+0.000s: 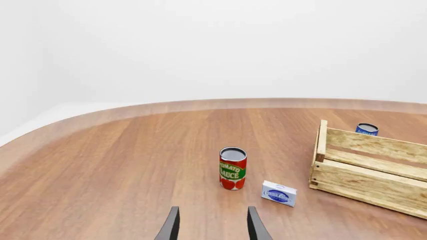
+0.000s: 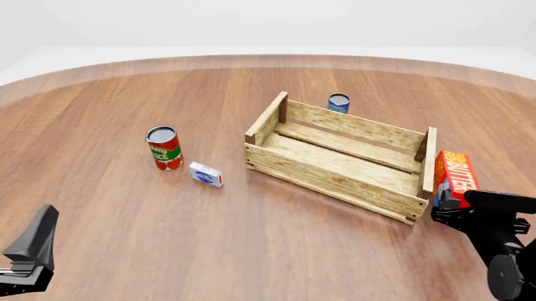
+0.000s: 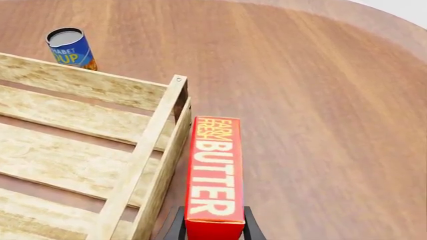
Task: Pick up the butter and put it in the tray.
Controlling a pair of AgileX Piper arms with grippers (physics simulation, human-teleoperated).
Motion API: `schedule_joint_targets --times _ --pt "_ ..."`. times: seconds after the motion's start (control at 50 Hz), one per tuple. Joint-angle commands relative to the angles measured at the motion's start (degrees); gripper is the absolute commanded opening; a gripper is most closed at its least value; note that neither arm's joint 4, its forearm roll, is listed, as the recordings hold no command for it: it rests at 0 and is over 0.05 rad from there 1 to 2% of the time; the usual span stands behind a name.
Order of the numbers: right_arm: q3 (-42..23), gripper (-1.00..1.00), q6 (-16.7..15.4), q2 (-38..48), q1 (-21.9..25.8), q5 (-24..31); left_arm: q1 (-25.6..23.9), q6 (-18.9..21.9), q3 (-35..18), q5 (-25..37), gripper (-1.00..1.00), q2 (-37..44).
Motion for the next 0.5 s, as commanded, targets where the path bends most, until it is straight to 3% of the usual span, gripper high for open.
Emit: schedule_joint_targets --times 0.02,0.26,0.5 --pt "-0.13 -1.00 1.11 -0.45 -0.78 0.28 0.00 0.00 0.00 0.00 1.00 0.00" --pt "0.57 -1.00 1.79 -4.29 -2.55 1.54 0.00 0.00 0.00 0.00 1.00 0.00" --pt "1.84 -1.00 2.51 -13.74 -3.98 6.89 0.00 0.00 0.00 0.00 1.00 0.00"
